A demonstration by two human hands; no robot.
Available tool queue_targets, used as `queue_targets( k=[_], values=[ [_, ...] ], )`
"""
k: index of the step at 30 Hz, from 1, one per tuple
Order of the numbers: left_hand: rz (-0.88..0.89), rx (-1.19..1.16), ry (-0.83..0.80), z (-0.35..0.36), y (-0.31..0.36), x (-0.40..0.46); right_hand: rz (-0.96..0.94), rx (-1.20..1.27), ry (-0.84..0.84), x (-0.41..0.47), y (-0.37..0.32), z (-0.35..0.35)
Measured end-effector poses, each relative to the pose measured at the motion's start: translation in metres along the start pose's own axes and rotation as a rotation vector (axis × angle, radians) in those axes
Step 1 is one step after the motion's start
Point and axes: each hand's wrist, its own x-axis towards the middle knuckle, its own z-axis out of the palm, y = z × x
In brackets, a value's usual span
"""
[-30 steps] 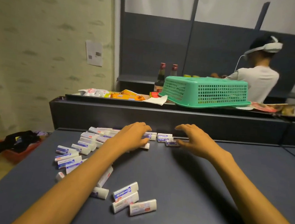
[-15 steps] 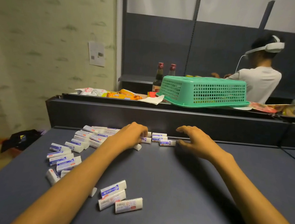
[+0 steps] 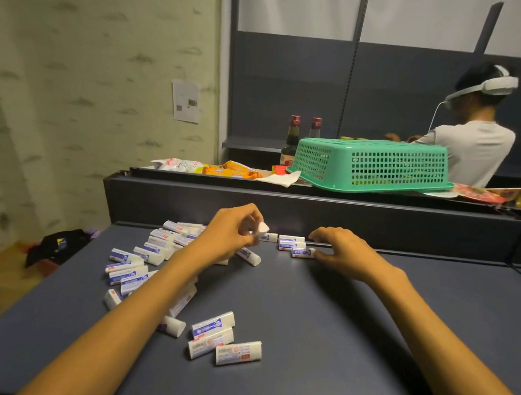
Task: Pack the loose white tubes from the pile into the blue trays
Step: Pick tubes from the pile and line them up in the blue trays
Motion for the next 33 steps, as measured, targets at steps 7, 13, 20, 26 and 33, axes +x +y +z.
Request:
queue_targets(
  k=[7, 13, 20, 26, 33],
  values=[
    [-0.027, -0.062, 0.013, -0.007, -0.006, -0.015, 0.043, 0.035, -0.057, 0.006, 0.008, 0.015],
    [0.055, -0.007, 0.034, -0.009, -0.011, -0.018, 0.077, 0.135, -0.077, 0.008, 0.010, 0.017],
    [0.140, 0.039, 0.066, -0.009, -0.016, -0.021, 0.132, 0.501, 0.099, -0.001, 0.005, 0.009],
    [0.167, 0.033, 0.057, -0.010, -0.018, -0.025, 0.120, 0.917, 0.135, -0.011, -0.004, 0.008],
    [0.216, 0.030, 0.062, -0.016, -0.024, -0.034, 0.150, 0.948, 0.249, -0.020, -0.026, 0.011]
  ],
)
